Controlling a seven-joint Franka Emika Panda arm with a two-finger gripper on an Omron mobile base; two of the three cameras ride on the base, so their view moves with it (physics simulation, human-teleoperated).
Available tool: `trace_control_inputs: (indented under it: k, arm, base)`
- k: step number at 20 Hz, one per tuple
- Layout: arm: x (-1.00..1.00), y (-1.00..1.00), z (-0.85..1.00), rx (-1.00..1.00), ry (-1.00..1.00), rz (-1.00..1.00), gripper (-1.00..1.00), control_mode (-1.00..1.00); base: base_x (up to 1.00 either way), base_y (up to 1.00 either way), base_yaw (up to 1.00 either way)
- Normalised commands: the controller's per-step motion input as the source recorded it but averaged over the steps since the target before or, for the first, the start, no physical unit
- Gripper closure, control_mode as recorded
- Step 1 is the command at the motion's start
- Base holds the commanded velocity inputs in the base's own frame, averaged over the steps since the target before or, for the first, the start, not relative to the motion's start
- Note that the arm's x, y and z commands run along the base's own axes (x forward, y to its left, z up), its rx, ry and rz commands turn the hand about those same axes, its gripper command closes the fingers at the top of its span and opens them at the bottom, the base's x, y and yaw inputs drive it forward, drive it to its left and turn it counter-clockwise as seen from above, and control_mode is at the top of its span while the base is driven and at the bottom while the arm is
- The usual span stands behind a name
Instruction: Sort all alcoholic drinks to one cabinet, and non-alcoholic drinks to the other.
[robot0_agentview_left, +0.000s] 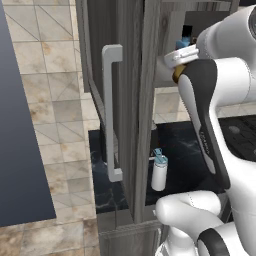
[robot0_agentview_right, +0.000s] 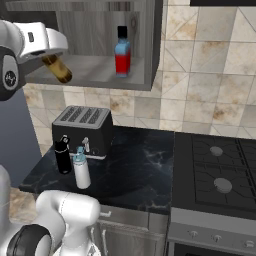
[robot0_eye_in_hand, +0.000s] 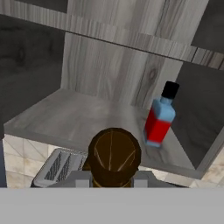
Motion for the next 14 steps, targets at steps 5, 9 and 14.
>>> trace_control_inputs:
  k: [5,9,14]
  arm:
    - [0.09,0.00,-0.12,0.00,0.00,-0.01,1.00,-1.00]
    - [0.12,0.00,-0.18,0.01,0.00,0.00,1.00,-1.00]
    - [0.15,0.00,-0.08,0.00,-0.01,0.00,1.00,-1.00]
  base:
    - [0.00,0.00,0.00]
    - [0.00,0.00,0.00]
    - [0.00,0.00,0.00]
